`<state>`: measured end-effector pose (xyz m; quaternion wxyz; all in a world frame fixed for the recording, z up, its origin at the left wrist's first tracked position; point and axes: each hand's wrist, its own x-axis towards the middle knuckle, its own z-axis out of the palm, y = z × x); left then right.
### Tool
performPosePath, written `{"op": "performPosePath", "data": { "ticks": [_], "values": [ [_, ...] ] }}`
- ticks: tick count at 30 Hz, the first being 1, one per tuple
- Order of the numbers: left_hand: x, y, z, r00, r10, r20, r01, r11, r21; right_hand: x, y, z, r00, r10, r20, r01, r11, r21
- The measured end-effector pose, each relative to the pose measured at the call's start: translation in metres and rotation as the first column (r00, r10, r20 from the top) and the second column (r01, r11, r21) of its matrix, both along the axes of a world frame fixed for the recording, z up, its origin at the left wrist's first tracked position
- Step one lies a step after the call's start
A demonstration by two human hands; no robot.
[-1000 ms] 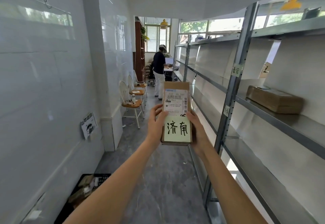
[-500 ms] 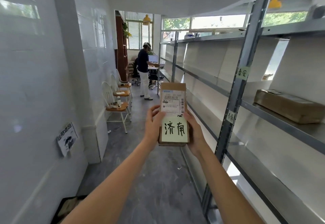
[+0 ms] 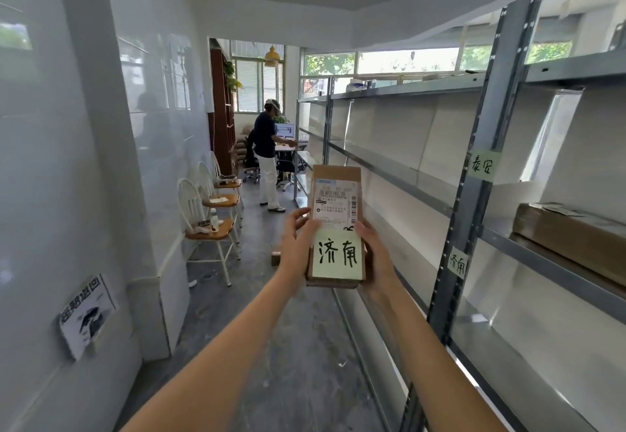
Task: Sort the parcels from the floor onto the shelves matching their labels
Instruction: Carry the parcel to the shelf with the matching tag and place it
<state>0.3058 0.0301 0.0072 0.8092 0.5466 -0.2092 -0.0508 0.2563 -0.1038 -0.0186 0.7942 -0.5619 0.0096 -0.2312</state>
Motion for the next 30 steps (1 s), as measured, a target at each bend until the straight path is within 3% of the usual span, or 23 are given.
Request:
{"op": "performPosePath", "data": {
  "ticks": [7,15,22,30],
  "values": [
    [0.066,-0.049,-0.021,0.995,-0.091,-0.048,0.094,0.994,0.057,0.042,-0.044,-0.019,0.997,-0.062,-0.035,0.062,0.998,0.011],
    [0.128,-0.130,-0.036,0.948,-0.314,-0.058,0.318,0.946,0.071,0.079,-0.104,-0.038,0.927,-0.357,-0.118,0.361,0.933,0.011],
    [0.143,-0.201,-0.039,0.834,-0.551,-0.030,0.549,0.824,0.143,0.069,-0.152,-0.042,0.824,-0.537,-0.180,0.554,0.830,0.061],
    [0.101,-0.286,-0.046,0.671,-0.738,-0.070,0.737,0.656,0.162,0.004,-0.202,-0.041,0.644,-0.730,-0.229,0.745,0.666,-0.031]
  ]
}}
